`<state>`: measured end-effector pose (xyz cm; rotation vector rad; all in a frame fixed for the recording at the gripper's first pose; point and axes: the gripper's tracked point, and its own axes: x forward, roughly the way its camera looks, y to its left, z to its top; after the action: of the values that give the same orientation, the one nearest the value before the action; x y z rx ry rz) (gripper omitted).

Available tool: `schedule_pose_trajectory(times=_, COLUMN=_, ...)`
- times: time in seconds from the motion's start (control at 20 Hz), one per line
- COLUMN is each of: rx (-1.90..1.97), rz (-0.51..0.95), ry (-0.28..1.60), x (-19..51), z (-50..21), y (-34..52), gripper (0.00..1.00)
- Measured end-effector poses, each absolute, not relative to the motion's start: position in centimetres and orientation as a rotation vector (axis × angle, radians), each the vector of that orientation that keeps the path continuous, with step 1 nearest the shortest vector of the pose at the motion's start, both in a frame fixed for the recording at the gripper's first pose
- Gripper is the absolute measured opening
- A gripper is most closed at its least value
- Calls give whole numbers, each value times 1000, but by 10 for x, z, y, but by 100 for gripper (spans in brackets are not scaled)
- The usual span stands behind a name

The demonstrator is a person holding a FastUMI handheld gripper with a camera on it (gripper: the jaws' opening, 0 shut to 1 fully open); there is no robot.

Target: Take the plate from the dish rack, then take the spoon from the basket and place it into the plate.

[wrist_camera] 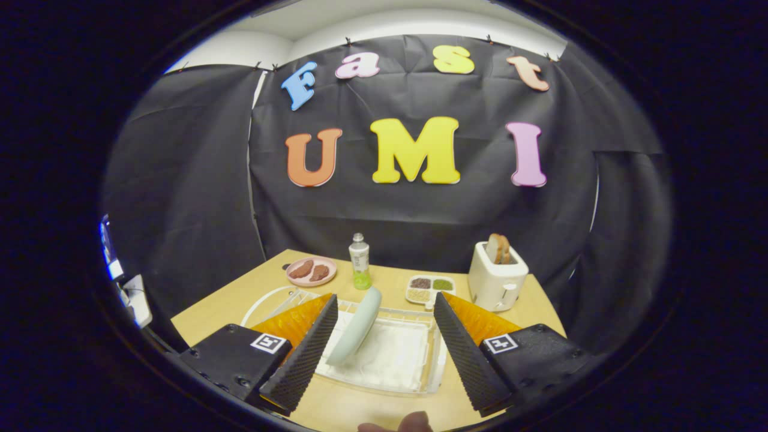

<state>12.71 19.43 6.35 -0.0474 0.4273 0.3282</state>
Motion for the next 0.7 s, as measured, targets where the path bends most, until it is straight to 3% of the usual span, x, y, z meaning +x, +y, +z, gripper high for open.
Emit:
schedule_pose_trajectory(times=0.3, rx=20, rz=320, ry=734, x=165, z=4, y=237, gripper=100)
schedule_pose_trajectory(times=0.7, rx=63, rz=199, ry=951, x=189, z=-48, y=260, gripper=100)
